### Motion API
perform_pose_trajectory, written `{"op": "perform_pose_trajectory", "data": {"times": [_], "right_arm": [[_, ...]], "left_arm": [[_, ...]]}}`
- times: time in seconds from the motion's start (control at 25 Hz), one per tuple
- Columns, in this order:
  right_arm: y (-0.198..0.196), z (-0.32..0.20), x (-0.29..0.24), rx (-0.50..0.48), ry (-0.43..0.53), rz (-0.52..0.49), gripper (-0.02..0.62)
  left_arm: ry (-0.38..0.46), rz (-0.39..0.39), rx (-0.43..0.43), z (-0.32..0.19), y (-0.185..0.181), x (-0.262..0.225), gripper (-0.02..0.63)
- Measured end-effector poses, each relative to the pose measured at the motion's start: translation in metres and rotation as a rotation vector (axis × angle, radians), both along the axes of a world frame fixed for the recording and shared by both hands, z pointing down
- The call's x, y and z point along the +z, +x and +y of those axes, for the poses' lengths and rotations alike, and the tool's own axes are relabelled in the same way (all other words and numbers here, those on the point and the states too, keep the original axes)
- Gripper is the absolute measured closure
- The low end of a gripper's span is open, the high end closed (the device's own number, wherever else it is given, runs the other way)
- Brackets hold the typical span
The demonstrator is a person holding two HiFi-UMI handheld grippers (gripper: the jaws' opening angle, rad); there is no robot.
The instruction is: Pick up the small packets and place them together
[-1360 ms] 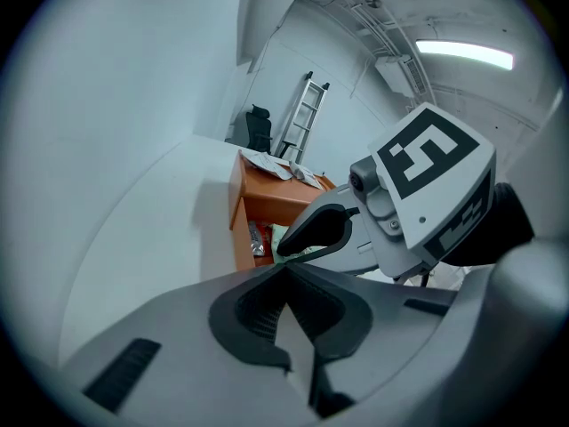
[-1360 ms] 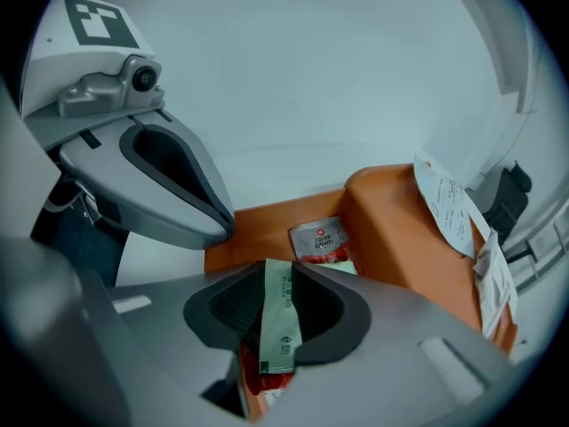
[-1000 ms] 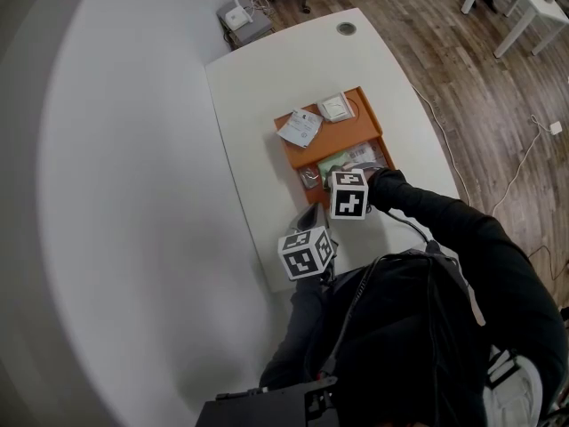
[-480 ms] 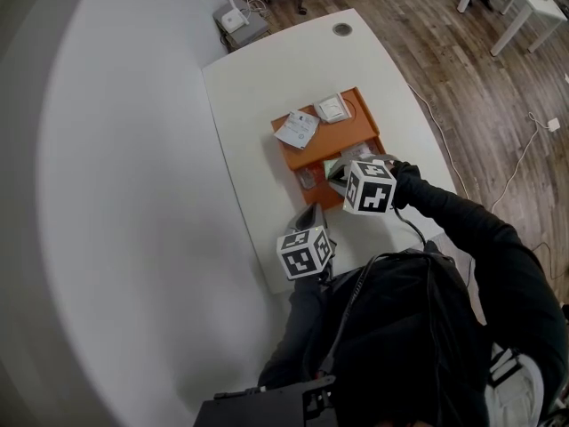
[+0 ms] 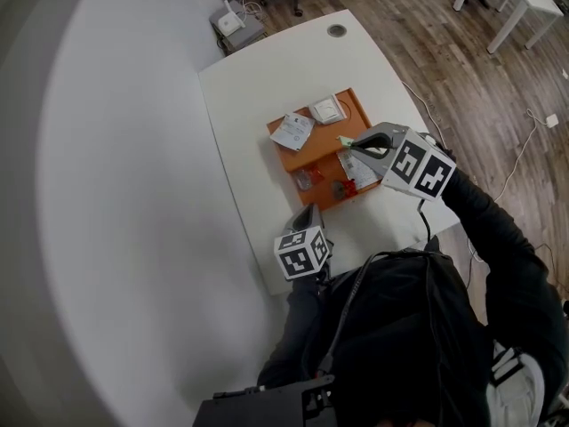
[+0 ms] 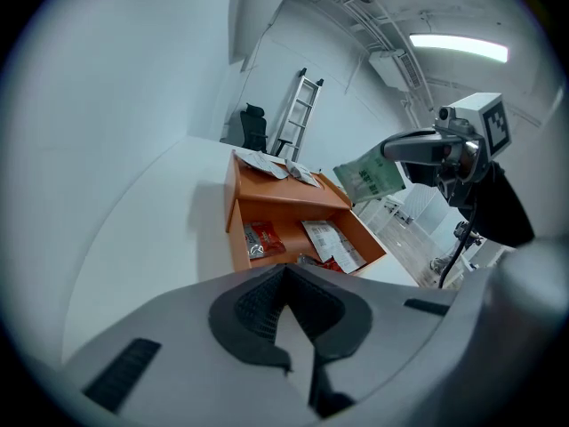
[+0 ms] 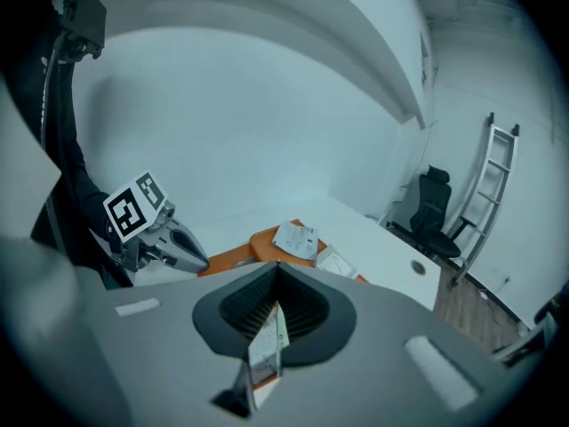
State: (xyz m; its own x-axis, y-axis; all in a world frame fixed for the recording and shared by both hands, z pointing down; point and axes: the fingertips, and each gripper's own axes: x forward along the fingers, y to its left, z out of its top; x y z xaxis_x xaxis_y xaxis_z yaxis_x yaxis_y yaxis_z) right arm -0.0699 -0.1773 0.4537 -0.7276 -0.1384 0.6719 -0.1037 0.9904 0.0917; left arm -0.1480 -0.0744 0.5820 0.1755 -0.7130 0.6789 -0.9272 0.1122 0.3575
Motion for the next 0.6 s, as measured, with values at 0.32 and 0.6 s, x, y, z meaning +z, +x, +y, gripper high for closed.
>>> {"op": "perform_pose_trajectory", "data": {"times": [0.32,0.6], "right_arm": [[0.013,-0.070,-0.019,0.144,0.123,-0.026,0.593],[0.003,-0.090,0.006,0.182,0.145,0.002,0.592]], "left_arm": [[-0.001,-0.001,-0.004,-0.001,-0.001,0.002,0.611],[-0.001,0.002,-0.012,-0.001,-0.001,0.000,0.611]]}}
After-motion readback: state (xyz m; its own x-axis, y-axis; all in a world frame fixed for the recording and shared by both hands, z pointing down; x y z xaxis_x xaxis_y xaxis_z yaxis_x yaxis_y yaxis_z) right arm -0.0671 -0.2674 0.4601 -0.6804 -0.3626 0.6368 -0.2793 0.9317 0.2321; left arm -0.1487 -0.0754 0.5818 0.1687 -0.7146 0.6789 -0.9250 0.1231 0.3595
